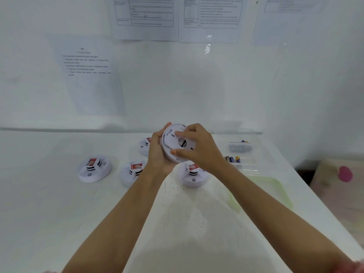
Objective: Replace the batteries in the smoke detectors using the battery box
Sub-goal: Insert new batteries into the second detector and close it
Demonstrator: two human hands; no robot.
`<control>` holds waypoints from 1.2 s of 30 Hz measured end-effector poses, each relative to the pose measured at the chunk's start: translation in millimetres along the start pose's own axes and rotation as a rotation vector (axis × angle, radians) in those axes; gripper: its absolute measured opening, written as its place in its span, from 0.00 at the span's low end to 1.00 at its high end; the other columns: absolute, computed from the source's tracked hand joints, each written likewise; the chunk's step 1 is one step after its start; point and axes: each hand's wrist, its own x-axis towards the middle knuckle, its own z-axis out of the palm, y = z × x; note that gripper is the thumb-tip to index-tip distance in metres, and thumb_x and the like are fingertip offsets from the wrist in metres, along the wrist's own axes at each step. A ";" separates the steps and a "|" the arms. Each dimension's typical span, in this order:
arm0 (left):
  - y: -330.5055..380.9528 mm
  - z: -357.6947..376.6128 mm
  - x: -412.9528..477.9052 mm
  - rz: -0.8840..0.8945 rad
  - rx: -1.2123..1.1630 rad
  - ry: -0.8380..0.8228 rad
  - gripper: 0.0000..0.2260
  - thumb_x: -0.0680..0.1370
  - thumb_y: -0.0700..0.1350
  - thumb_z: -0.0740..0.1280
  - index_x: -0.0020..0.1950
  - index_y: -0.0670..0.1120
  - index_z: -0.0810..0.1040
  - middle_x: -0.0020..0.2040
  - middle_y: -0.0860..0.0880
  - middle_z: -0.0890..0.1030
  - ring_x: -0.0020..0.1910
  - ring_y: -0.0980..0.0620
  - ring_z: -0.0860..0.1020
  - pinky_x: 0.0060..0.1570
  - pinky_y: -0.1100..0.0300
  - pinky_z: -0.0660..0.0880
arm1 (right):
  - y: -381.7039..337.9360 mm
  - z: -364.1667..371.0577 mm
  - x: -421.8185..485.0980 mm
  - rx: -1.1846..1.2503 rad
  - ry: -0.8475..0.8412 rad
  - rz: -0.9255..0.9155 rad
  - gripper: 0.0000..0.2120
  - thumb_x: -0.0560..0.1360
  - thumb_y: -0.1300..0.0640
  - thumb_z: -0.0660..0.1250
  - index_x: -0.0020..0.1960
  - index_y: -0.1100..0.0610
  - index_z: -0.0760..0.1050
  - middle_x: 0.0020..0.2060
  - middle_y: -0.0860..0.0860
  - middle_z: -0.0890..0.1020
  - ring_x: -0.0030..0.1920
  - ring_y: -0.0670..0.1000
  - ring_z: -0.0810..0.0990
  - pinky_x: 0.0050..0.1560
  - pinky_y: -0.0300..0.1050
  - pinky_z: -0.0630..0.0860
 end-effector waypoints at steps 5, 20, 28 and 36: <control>-5.0 7.0 0.4 0.051 -0.033 -0.022 0.12 0.77 0.51 0.57 0.51 0.50 0.78 0.46 0.45 0.81 0.44 0.48 0.78 0.42 0.56 0.78 | 2.2 -3.0 -1.6 -0.047 -0.005 -0.036 0.23 0.67 0.54 0.74 0.61 0.54 0.76 0.56 0.53 0.71 0.58 0.49 0.69 0.57 0.40 0.68; -9.8 8.2 -6.5 0.069 -0.011 -0.050 0.19 0.77 0.53 0.57 0.35 0.50 0.84 0.40 0.46 0.82 0.40 0.48 0.79 0.38 0.57 0.78 | 17.8 9.2 -2.8 -0.048 0.132 -0.030 0.25 0.61 0.49 0.78 0.54 0.59 0.79 0.51 0.51 0.77 0.49 0.45 0.72 0.50 0.36 0.69; -8.5 -1.1 -2.6 0.130 -0.022 -0.038 0.12 0.78 0.40 0.55 0.53 0.51 0.75 0.48 0.43 0.79 0.45 0.45 0.77 0.34 0.53 0.80 | 18.3 14.7 -0.4 -0.024 0.106 -0.048 0.26 0.62 0.50 0.77 0.56 0.61 0.79 0.48 0.49 0.71 0.49 0.46 0.69 0.49 0.32 0.67; 3.0 -13.6 5.6 0.191 0.130 -0.061 0.26 0.63 0.48 0.68 0.60 0.47 0.71 0.56 0.41 0.77 0.53 0.41 0.76 0.44 0.48 0.79 | 28.8 -16.2 5.6 -0.067 -0.128 -0.077 0.31 0.63 0.54 0.78 0.64 0.55 0.72 0.58 0.48 0.71 0.57 0.45 0.67 0.56 0.35 0.62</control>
